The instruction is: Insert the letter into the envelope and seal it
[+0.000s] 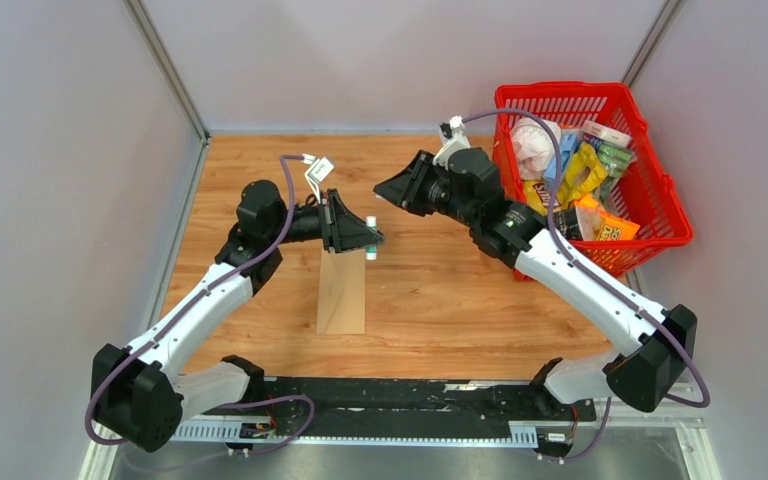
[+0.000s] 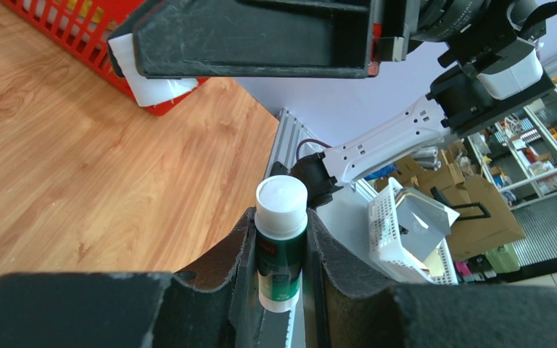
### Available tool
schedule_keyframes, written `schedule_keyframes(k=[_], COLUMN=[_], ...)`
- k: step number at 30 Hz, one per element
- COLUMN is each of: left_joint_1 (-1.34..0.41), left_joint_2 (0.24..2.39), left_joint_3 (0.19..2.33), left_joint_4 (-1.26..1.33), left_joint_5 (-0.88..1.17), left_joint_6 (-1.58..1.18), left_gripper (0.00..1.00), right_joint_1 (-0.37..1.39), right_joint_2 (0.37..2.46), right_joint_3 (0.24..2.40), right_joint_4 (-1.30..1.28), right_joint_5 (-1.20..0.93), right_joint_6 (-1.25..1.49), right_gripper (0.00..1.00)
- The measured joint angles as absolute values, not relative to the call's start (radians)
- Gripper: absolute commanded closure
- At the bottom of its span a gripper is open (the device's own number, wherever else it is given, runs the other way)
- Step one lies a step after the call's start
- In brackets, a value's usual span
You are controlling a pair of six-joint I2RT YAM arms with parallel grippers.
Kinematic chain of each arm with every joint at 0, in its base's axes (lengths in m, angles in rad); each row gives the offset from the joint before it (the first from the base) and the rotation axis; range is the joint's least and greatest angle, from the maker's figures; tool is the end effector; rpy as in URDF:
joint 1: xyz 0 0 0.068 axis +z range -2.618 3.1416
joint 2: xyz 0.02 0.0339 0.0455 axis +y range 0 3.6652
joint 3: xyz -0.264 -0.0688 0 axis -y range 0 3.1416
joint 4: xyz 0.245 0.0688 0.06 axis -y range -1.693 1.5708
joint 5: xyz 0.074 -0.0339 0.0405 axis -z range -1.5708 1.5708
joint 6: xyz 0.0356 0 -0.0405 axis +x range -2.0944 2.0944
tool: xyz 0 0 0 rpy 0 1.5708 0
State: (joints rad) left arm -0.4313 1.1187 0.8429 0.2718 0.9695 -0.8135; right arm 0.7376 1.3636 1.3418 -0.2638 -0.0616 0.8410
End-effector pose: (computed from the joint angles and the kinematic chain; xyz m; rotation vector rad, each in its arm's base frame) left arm 0.2156 -0.1316 0.3416 0.5370 1.7864 -1.6660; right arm 0.2332 0.2148 0.3956 0.0579 2.0198 1.1173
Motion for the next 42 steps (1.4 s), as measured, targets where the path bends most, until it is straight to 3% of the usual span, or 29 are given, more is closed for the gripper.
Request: schedule_keyframes(k=[42], left_joint_1=[-0.431], left_joint_2=[1.122], left_joint_3=[0.843], left_joint_4=[0.265], left_joint_5=[0.959], left_joint_6=[-0.812], left_gripper=[1.0], right_joint_1=[0.826], right_joint_2=[1.32], right_joint_3=[1.324], right_joint_4=[-0.258], right_joint_5=[-0.075], right_joint_6=[0.863], right_gripper=[0.93])
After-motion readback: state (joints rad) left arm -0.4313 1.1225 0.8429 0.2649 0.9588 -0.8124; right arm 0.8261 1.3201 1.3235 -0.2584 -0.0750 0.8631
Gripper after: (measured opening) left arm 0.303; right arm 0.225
